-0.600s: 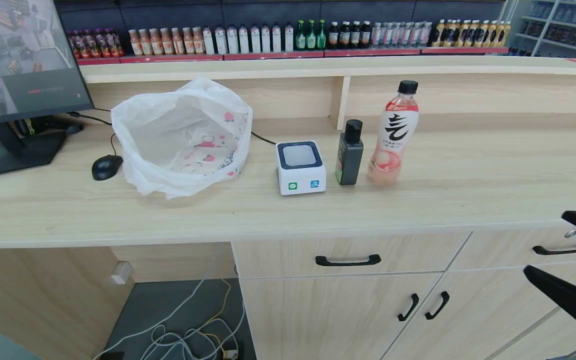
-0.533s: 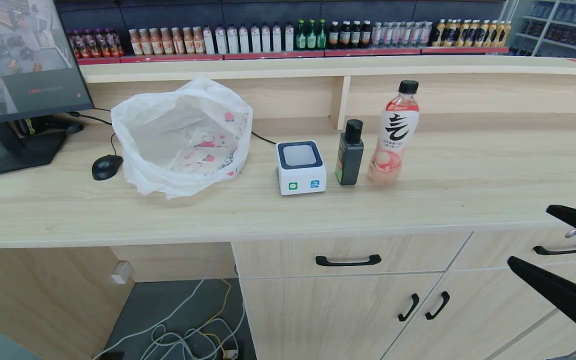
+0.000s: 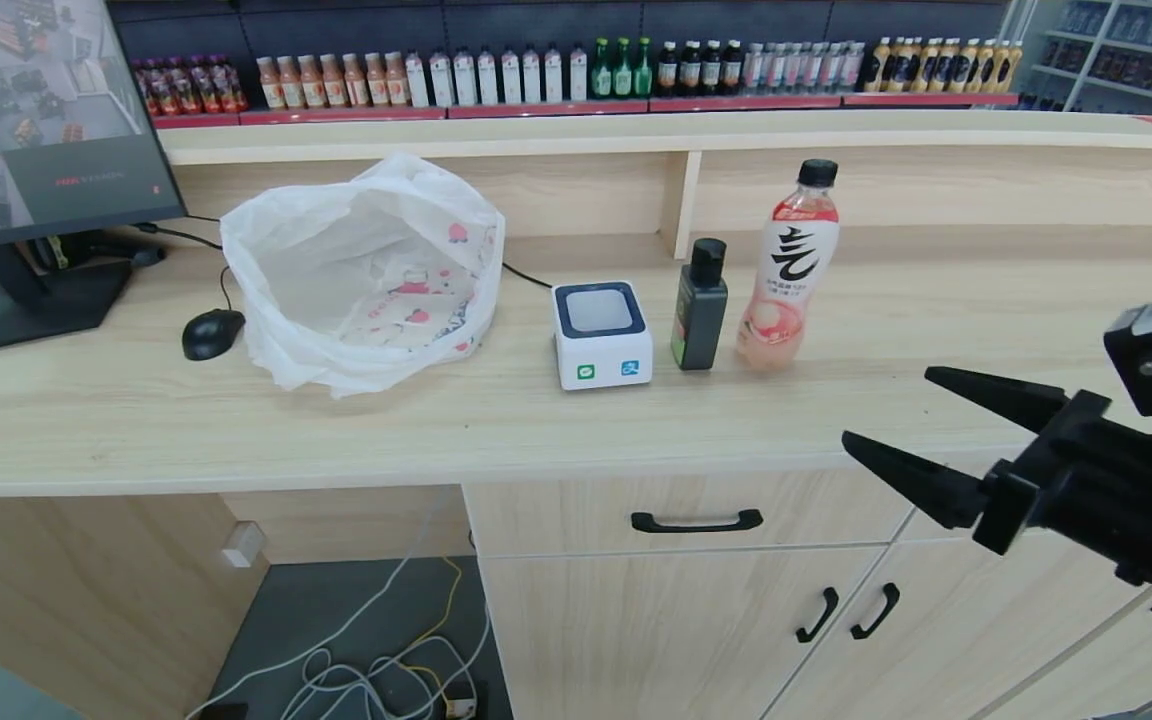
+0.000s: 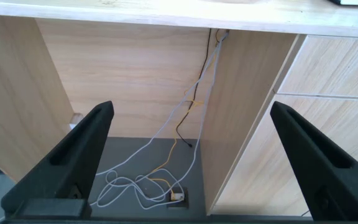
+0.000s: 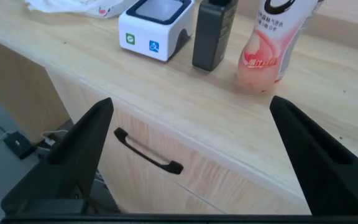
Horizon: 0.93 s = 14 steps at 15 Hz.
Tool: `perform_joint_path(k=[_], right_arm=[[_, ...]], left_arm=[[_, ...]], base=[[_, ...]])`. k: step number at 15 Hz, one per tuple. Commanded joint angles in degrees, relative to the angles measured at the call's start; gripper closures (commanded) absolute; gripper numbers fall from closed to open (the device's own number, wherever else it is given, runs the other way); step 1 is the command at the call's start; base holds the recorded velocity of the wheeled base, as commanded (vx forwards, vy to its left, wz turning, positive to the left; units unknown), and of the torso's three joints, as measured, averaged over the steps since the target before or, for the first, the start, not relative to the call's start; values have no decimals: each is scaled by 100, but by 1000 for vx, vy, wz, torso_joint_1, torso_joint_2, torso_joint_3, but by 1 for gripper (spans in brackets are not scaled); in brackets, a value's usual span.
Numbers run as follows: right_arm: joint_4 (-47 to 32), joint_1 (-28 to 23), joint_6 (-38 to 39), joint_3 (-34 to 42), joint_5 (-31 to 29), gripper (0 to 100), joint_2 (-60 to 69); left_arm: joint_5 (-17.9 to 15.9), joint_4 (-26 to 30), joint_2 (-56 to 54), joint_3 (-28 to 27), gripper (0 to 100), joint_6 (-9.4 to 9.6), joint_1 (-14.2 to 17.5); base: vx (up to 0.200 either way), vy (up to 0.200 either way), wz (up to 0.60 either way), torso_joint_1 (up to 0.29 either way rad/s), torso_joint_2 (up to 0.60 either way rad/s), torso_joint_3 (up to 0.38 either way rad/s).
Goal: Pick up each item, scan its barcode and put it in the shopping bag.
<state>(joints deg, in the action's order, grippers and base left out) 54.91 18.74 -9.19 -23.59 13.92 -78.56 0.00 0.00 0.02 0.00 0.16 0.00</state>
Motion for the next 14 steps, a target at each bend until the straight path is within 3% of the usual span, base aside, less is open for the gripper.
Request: perform_joint_path(k=[1,5,10,14], right_arm=[[802,411,155,-339,-320,0,-1118],[1233,1062,559,-770,-1181,0,-1786],[1233,1123,585,-1376,-1911,0,-2146],[1242,1159,576,-1913,-2043,0,-2603]], left_arm=[[0,0,-2,0,0,2,0],[0,0,-2,0,0,2,0],[0,0,-2,0,0,2,0],[0,0,-2,0,0,2,0]], base=[[0,0,0,0,0,0],[0,0,0,0,0,0],[0,0,0,0,0,0],[0,0,0,0,0,0]])
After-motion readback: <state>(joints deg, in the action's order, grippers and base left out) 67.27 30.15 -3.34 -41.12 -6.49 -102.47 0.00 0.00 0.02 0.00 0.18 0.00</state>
